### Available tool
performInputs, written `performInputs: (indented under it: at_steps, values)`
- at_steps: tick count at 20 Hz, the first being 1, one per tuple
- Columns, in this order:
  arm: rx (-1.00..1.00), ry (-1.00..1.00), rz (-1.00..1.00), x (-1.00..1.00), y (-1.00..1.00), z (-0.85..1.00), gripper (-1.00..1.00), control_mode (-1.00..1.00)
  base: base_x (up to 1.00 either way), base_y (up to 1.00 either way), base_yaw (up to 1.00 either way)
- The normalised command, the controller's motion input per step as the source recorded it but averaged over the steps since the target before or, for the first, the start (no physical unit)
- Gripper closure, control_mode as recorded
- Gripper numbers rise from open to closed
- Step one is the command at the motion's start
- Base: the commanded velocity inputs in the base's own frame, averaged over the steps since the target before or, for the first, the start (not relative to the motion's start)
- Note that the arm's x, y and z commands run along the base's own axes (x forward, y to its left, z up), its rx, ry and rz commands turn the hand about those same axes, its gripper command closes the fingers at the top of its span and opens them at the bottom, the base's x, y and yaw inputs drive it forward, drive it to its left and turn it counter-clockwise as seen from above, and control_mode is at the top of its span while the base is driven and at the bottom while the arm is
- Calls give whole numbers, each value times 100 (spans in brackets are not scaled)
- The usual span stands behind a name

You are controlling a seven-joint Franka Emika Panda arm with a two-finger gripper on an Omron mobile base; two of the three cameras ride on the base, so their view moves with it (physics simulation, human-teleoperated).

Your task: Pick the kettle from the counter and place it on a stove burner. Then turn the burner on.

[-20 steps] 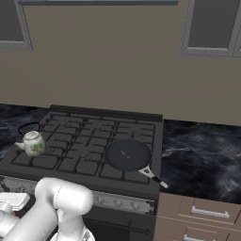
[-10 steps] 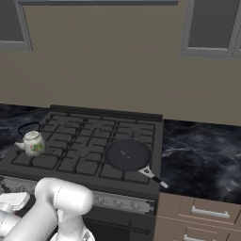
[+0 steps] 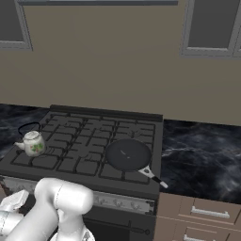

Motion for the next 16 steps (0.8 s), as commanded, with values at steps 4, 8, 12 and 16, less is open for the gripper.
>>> performInputs:
  at_steps: [4, 8, 12, 16]
  values:
    - [-23, 4, 19, 0, 28, 5, 100, -100, 0, 0, 0]
    - [-24, 1, 20, 0, 34, 4, 100, -100, 0, 0, 0]
    - [-20, 0, 22, 0, 32, 7, 100, -100, 0, 0, 0]
    - [-17, 0, 23, 0, 28, 1, 100, -100, 0, 0, 0]
